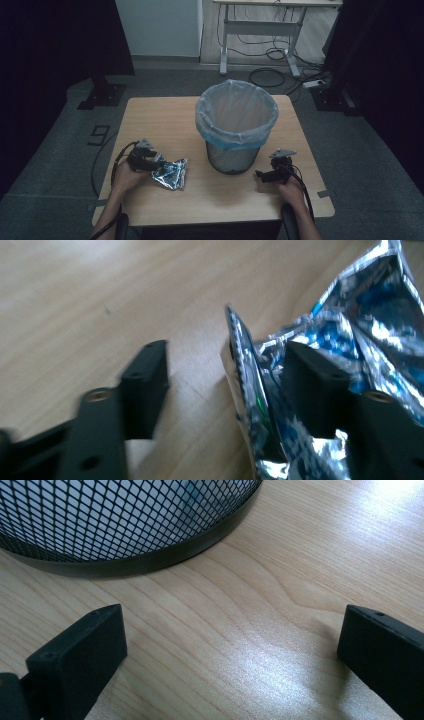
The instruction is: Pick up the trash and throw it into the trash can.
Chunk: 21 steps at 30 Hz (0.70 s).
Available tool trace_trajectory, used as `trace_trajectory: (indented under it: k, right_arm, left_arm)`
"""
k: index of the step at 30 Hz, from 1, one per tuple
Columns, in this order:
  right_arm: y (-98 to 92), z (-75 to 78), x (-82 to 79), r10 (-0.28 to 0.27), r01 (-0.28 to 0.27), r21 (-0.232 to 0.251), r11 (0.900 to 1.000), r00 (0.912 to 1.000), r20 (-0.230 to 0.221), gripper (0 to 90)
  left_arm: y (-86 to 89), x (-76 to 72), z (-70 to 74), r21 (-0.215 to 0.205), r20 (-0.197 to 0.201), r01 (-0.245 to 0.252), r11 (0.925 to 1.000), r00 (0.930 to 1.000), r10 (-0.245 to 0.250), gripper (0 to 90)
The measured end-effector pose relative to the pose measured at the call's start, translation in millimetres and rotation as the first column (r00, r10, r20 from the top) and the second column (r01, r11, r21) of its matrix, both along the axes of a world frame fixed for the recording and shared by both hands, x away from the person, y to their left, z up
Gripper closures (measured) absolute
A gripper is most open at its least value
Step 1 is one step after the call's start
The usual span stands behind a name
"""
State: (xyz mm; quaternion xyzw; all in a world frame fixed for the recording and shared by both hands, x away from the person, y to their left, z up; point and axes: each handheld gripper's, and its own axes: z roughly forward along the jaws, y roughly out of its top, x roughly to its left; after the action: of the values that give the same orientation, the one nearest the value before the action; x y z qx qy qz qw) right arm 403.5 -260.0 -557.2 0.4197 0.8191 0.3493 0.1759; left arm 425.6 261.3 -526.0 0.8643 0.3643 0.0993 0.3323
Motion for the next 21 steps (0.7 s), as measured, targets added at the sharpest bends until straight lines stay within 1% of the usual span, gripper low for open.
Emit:
trace_trajectory:
  k: [3,4,7,8,10,11,15,21]
  right_arm:
    - [0.0,0.0,0.0,0.000,0.000,0.000,1.000,1.0000,0.000,0.0]
    - [0.0,0.0,0.0,0.000,0.000,0.000,1.000,1.0000,0.000,0.0]
    - [0.0,0.0,0.0,0.000,0.000,0.000,1.000,1.0000,0.000,0.0]
    - [0.0,0.0,0.0,0.000,0.000,0.000,1.000,1.0000,0.000,0.0]
    - [0.0,0.0,0.0,0.000,0.000,0.000,1.000,1.0000,0.000,0.0]
    - [0.0,0.0,0.0,0.000,0.000,0.000,1.000,1.0000,0.000,0.0]
    - [0.0,0.0,0.0,0.000,0.000,0.000,1.000,1.0000,0.000,0.0]
    - [0.0,0.0,0.0,0.000,0.000,0.000,1.000,1.0000,0.000,0.0]
  left_arm:
    - [0.7,0.2,-3.1,-0.012,-0.027,0.013,0.9998,0.9996,-0.013,53.2]
    - [0.8,0.1,-3.5,-0.014,-0.029,0.013,0.9998,0.9995,-0.013,58.9]
    - [1.4,-0.3,-3.9,-0.015,-0.037,0.017,0.9997,0.9992,-0.018,71.9]
    - [1.6,-0.5,-3.7,-0.020,-0.041,0.014,0.9997,0.9991,-0.015,78.2]
    - [2.4,-0.1,-2.6,-0.027,-0.048,0.006,0.9996,0.9988,-0.008,83.2]
    - [2.9,0.0,-2.2,-0.025,-0.048,0.007,0.9997,0.9988,-0.008,84.6]
    - [4.7,0.6,-0.1,-0.039,-0.058,0.004,0.9992,0.9983,-0.007,87.3]
    - [8.9,1.1,7.1,-0.073,-0.055,-0.004,0.9973,0.9985,0.000,88.0]
